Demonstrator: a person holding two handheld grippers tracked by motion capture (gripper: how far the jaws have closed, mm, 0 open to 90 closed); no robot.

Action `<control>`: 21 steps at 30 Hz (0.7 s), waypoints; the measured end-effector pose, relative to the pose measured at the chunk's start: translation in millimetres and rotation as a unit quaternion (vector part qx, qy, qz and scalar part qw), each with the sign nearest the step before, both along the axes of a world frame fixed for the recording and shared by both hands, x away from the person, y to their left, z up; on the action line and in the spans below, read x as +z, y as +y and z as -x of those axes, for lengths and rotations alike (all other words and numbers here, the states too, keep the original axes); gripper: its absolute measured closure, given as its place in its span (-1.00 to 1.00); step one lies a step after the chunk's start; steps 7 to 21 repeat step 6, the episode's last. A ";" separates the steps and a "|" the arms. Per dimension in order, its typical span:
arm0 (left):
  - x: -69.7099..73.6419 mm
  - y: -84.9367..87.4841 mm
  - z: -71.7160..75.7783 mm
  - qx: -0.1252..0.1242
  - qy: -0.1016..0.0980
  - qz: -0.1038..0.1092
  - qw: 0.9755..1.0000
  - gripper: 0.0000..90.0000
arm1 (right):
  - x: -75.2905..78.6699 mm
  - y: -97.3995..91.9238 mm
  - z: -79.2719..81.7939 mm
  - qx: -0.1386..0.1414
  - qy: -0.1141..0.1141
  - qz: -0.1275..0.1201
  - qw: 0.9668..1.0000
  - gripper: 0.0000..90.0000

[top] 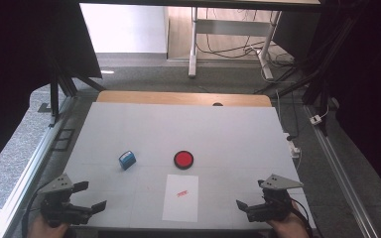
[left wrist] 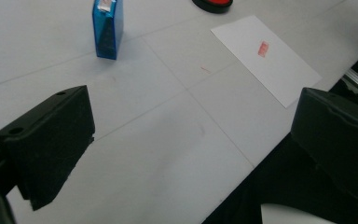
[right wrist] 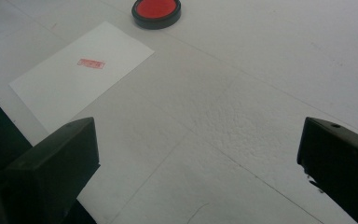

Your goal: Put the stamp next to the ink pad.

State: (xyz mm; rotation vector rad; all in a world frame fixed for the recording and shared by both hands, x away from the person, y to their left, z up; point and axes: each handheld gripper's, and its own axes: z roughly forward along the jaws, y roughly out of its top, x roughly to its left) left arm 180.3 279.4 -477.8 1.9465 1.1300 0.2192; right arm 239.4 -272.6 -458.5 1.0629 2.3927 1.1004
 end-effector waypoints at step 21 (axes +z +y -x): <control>-0.4 -4.5 -2.7 -0.001 0.010 -0.015 1.000 -0.99 | -0.7 -0.1 -0.4 -0.001 0.001 0.004 1.000 -1.00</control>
